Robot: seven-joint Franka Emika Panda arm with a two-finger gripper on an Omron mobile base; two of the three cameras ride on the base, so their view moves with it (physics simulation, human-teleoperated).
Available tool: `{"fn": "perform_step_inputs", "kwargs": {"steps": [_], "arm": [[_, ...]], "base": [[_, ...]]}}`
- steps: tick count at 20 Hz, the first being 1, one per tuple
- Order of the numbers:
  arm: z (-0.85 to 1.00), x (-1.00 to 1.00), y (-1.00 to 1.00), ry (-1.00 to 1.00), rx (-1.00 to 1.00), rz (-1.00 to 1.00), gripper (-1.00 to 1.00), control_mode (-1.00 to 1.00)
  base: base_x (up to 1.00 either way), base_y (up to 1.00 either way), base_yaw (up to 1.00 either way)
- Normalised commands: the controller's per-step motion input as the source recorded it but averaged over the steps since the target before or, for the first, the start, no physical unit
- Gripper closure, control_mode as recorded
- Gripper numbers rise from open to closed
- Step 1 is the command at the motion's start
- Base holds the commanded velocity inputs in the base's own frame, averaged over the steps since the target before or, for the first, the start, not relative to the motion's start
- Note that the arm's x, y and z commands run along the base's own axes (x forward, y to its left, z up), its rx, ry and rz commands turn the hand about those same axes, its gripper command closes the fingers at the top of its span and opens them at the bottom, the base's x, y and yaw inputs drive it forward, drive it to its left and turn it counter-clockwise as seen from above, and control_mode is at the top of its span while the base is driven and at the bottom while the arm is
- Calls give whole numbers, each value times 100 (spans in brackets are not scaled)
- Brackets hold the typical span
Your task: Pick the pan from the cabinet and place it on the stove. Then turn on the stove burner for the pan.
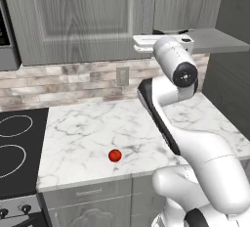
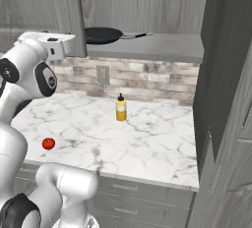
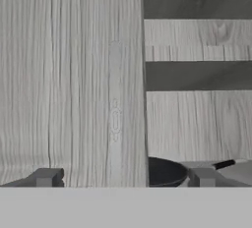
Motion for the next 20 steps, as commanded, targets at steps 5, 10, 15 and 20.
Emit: {"fn": "perform_step_inputs", "kwargs": {"steps": [5, 10, 15, 20], "arm": [[0, 47, 2, 3, 0, 2, -100, -100], [0, 44, 1, 0, 0, 4, -100, -100], [0, 43, 1, 0, 0, 4, -100, -100], [0, 45, 5, 0, 0, 1, -100, -100]], "base": [[0, 0, 0], [0, 0, 0], [0, 0, 0], [0, 0, 0]]}}
